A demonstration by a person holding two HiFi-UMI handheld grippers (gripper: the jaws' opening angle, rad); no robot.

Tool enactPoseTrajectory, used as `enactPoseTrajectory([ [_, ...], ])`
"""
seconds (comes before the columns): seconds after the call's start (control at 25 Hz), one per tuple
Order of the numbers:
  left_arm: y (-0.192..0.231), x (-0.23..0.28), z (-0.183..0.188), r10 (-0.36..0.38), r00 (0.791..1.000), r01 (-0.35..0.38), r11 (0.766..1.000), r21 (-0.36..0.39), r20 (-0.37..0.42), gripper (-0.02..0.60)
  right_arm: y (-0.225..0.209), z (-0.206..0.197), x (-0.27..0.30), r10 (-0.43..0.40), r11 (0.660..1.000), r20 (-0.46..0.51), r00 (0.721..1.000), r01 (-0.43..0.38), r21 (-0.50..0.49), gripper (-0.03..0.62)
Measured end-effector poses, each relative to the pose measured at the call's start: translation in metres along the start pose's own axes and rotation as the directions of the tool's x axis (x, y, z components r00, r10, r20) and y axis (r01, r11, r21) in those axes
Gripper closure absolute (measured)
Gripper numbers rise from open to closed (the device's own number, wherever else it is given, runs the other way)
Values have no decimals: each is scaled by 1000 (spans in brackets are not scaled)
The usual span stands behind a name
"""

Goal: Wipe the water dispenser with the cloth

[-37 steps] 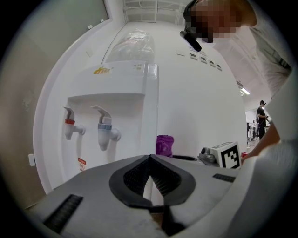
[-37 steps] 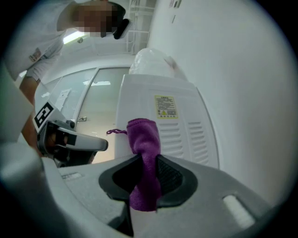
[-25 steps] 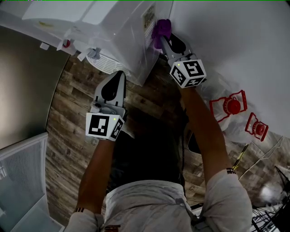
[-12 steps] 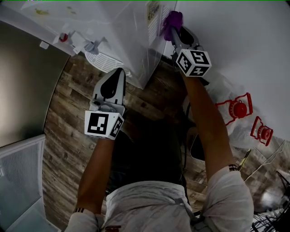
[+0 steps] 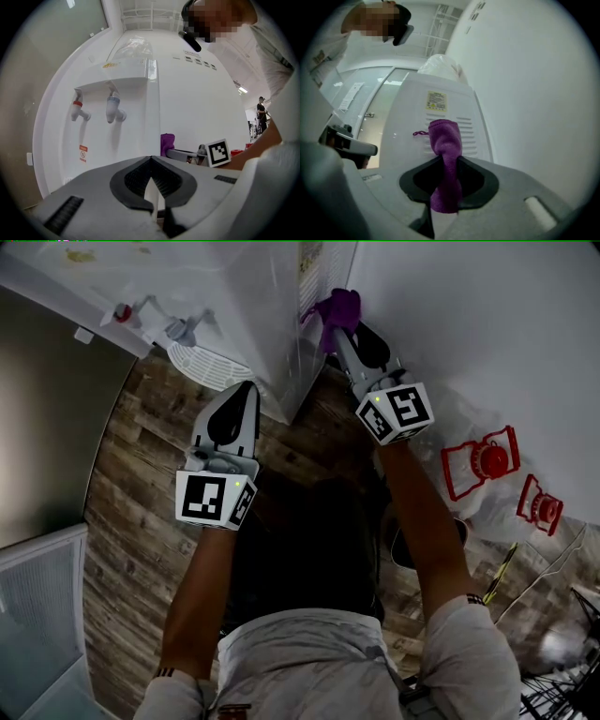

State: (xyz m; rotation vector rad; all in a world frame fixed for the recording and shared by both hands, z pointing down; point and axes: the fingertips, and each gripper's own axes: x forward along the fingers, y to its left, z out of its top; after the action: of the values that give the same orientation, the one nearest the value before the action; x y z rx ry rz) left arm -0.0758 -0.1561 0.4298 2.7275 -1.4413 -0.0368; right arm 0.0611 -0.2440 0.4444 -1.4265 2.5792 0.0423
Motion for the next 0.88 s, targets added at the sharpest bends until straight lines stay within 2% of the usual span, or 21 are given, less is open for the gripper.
enactPoseTrajectory([
  [0.28,3,-2,-15,1,1000,-1,1000,-10,4,583,78,-11,-38,135,991,8,991,-134,-22,502],
  [0.6,3,-7,-24,1,1000,-1,1000,7,23,583,126,-25,-39,249,968,8,968,-249,-38,500],
  [0.72,4,-6,-24,2,1000,-3,1000,9,31,583,130,-29,-35,261,964,7,965,-260,-52,500],
  [0.88,3,-5,-26,-3,999,3,1000,8,41,583,113,-37,-33,218,975,4,976,-217,-39,500],
])
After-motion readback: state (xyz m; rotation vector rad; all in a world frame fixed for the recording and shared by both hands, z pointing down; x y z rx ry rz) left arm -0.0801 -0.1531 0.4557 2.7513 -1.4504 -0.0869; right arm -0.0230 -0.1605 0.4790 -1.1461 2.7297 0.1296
